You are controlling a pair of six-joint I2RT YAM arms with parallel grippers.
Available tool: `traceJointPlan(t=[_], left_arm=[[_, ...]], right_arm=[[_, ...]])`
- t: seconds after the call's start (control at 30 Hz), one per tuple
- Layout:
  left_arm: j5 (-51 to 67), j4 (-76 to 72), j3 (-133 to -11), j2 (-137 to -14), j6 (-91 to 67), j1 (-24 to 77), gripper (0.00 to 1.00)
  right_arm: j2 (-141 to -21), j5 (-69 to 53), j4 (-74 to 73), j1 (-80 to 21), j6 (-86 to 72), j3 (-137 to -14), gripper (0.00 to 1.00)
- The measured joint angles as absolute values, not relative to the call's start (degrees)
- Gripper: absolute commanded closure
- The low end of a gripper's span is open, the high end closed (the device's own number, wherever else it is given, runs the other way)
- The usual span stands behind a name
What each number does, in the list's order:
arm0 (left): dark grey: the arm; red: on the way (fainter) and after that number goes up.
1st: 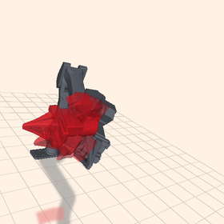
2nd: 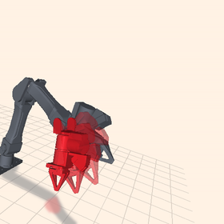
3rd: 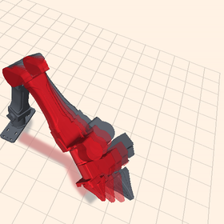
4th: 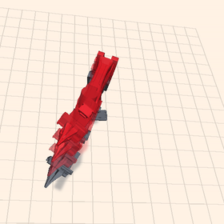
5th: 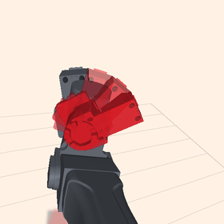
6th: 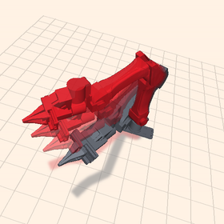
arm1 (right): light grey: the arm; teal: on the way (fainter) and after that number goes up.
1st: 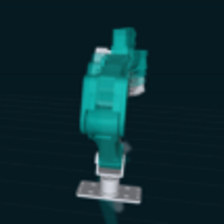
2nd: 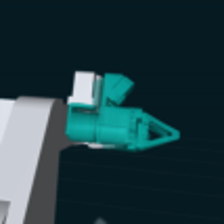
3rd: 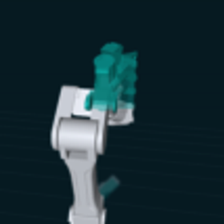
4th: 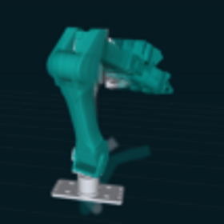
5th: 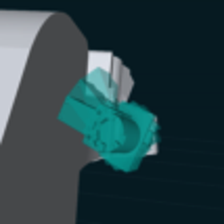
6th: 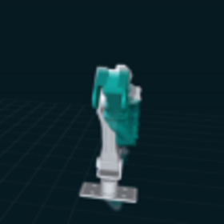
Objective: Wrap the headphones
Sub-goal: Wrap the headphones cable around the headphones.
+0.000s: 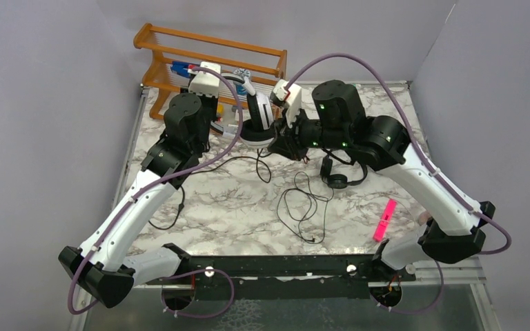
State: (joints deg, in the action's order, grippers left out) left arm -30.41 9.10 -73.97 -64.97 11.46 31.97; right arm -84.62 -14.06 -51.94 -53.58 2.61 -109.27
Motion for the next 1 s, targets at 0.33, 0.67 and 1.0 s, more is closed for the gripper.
traceJointPlan(t=[0.33, 0.67, 1.0], left_arm=[[-19.81, 23.40, -68.58, -61.93, -3.46, 31.46, 1.00], [-20.47, 39.46, -86.11, -65.01, -18.28, 30.92, 1.00], [-24.97, 43.07, -85.14, -71.59, -14.44, 30.76, 1.00]], right_arm=[[-76.71, 11.88, -42.72, -37.36, -2.83, -91.83, 0.89], [-79.02, -19.00, -32.82, -28.45, -11.64, -64.49, 0.63], [-73.06, -13.10, -35.51, -28.56, -11.51, -78.11, 0.01]])
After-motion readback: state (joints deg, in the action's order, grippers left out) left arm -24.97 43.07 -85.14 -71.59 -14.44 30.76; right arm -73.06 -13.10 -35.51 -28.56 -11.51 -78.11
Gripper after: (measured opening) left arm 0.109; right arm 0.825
